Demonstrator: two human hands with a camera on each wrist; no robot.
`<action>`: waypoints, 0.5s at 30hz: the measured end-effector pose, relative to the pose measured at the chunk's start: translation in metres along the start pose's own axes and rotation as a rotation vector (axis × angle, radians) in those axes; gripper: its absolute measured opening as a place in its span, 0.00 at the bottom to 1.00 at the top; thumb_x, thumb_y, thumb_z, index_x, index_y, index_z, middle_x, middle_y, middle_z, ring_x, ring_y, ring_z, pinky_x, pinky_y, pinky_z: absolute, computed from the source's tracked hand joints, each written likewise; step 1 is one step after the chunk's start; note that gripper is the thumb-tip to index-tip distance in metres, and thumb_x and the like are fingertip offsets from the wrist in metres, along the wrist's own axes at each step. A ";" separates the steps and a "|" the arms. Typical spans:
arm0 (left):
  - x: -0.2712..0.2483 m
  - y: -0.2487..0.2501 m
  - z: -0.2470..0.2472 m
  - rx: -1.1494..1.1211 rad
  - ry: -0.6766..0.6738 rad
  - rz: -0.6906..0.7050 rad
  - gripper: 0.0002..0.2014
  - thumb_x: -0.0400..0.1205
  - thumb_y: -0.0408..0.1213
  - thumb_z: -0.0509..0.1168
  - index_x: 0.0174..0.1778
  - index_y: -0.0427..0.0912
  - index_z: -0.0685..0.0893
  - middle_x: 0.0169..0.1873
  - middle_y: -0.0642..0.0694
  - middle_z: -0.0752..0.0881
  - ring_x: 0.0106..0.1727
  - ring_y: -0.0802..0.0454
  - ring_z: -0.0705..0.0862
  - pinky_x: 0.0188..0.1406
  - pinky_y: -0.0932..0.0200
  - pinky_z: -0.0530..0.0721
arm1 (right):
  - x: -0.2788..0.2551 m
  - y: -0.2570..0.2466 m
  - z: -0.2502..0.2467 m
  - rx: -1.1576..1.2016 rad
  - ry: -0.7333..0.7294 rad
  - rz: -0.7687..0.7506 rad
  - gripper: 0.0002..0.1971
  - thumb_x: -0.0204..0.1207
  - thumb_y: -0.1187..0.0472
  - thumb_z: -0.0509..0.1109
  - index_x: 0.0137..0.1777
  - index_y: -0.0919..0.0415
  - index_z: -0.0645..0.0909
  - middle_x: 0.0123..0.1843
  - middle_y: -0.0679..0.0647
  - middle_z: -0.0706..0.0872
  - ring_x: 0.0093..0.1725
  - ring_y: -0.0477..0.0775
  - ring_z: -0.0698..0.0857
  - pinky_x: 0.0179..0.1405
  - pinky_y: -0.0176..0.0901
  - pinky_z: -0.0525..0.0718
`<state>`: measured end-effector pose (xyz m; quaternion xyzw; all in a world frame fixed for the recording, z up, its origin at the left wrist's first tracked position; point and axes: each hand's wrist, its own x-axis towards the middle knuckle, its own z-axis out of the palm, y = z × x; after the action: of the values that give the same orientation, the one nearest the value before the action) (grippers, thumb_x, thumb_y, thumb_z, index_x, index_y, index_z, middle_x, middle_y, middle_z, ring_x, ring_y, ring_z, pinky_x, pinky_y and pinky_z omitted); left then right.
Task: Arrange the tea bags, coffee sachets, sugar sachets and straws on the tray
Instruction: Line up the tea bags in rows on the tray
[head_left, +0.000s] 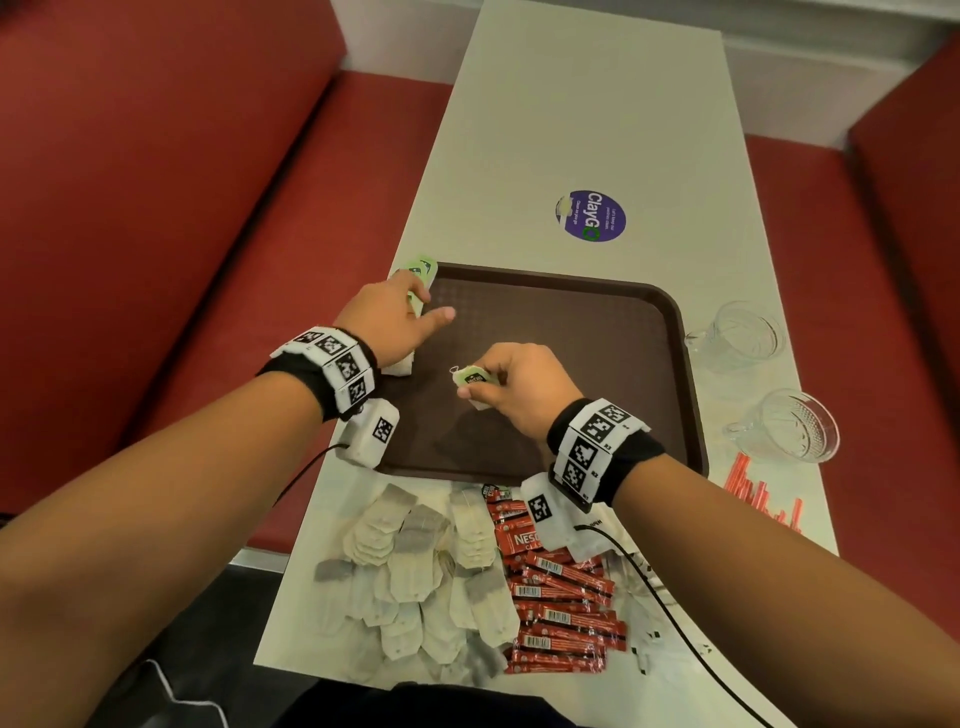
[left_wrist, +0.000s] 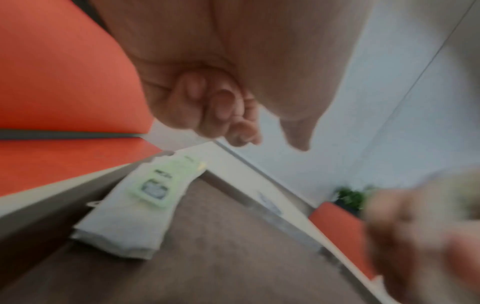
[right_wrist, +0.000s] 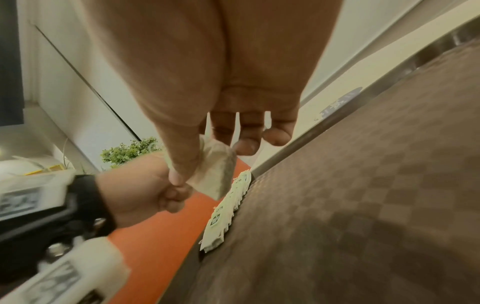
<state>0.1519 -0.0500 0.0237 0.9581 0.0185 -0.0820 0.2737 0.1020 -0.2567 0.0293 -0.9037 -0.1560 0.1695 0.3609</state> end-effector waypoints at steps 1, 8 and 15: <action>-0.012 0.006 -0.004 -0.131 -0.016 0.081 0.18 0.78 0.63 0.67 0.51 0.53 0.81 0.38 0.50 0.85 0.36 0.56 0.82 0.37 0.56 0.80 | 0.001 0.000 0.000 0.018 0.014 0.004 0.10 0.76 0.51 0.78 0.42 0.58 0.89 0.42 0.46 0.85 0.43 0.50 0.83 0.48 0.48 0.82; -0.063 0.011 -0.008 -0.126 -0.077 0.514 0.04 0.78 0.41 0.76 0.46 0.50 0.89 0.39 0.57 0.82 0.37 0.70 0.77 0.37 0.74 0.69 | 0.001 -0.004 0.008 0.044 0.044 -0.046 0.13 0.77 0.53 0.77 0.36 0.61 0.86 0.31 0.46 0.80 0.33 0.48 0.76 0.38 0.46 0.76; -0.071 -0.004 -0.013 -0.166 -0.023 0.366 0.02 0.79 0.43 0.74 0.44 0.52 0.89 0.24 0.55 0.79 0.26 0.60 0.75 0.28 0.72 0.70 | -0.013 0.005 0.021 -0.013 -0.118 -0.036 0.06 0.77 0.54 0.77 0.50 0.54 0.87 0.40 0.46 0.88 0.37 0.43 0.81 0.42 0.42 0.78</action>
<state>0.0838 -0.0390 0.0445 0.9187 -0.1522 -0.0400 0.3622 0.0831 -0.2531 0.0141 -0.8916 -0.1943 0.2149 0.3480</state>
